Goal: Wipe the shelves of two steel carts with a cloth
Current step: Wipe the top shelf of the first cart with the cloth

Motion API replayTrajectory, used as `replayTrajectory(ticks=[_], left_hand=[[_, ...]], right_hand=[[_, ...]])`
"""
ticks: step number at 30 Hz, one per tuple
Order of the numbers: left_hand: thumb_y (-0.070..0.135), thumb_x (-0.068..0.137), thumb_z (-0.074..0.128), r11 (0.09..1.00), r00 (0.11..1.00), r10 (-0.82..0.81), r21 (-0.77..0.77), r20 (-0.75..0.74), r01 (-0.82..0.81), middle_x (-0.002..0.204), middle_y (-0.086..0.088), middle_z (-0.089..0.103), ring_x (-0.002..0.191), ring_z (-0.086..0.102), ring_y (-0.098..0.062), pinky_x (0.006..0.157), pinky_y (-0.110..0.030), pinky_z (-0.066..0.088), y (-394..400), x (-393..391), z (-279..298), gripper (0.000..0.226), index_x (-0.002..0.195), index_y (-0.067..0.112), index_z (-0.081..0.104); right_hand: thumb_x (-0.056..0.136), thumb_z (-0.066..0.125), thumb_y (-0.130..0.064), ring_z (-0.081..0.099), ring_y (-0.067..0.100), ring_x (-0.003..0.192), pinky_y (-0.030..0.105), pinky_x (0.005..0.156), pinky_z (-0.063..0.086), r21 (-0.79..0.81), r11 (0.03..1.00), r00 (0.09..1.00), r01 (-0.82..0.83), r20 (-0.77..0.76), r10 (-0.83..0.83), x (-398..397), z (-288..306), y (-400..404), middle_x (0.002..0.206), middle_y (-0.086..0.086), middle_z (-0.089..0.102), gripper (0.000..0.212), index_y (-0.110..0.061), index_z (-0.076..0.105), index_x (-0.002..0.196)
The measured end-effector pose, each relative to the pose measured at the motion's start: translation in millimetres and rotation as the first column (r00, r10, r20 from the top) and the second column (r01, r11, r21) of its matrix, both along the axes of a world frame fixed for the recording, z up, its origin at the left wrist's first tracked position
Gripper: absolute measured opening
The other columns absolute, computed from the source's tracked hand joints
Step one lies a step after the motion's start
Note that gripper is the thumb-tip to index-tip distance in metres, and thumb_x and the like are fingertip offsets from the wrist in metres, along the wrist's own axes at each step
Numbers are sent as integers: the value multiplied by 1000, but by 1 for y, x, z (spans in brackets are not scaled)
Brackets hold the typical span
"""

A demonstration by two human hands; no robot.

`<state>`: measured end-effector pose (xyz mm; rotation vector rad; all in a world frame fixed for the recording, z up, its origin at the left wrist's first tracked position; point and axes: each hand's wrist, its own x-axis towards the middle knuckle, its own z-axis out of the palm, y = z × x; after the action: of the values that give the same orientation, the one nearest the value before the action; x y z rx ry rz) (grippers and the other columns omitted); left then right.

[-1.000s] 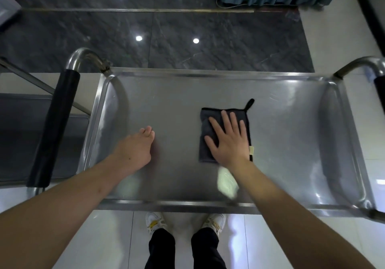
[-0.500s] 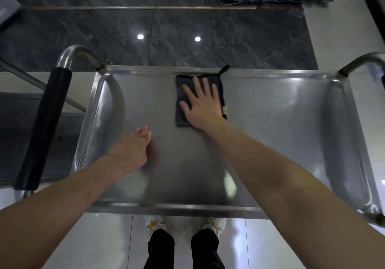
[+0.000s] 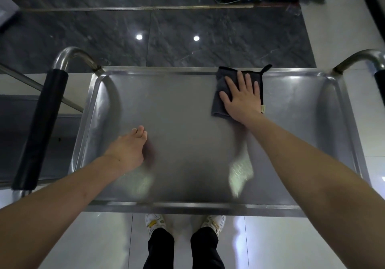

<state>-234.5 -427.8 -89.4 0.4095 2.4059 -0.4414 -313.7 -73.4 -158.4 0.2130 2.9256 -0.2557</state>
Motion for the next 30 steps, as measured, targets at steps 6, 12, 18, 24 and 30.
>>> replayTrajectory(ticks=[6,12,18,24,30], left_hand=[[17,94,45,1000,999,7,21,-34,-6,170,-10,5,155,13,-25,121,-35,23,-1,5,-10,74,160,6,13],[12,91,46,992,999,50,116,-17,-48,169,-10,8,155,14,-27,124,-34,18,-7,3,-12,75,160,6,17],[8,86,48,980,997,69,186,-18,-64,170,-8,10,155,17,-27,124,-39,21,-14,8,-13,78,159,8,22],[12,88,50,985,998,47,166,-41,-39,167,-8,15,150,25,-28,117,-40,33,-8,11,-7,74,157,6,25],[10,91,47,986,997,54,158,-46,-46,169,-10,7,154,15,-27,121,-37,21,-8,12,-11,73,158,6,19]], right_hand=[[101,17,-69,-8,35,161,57,127,-6,19,1000,1000,3,18,-3,26,-1,-53,176,10,-5,75,-36,11,167],[102,31,-67,0,36,162,58,128,4,-25,971,971,-236,-56,234,150,-5,-114,176,10,4,72,-36,21,166],[101,39,-66,8,31,162,54,129,9,2,983,982,-184,-50,184,211,-5,-51,176,6,12,69,-39,29,164],[99,23,-69,0,34,162,57,128,3,63,995,997,79,-8,-78,117,-5,-22,176,8,5,75,-36,22,166],[99,18,-70,-5,35,161,58,127,-4,7,1000,1000,12,3,-12,72,2,-94,176,10,-1,76,-36,16,167]])
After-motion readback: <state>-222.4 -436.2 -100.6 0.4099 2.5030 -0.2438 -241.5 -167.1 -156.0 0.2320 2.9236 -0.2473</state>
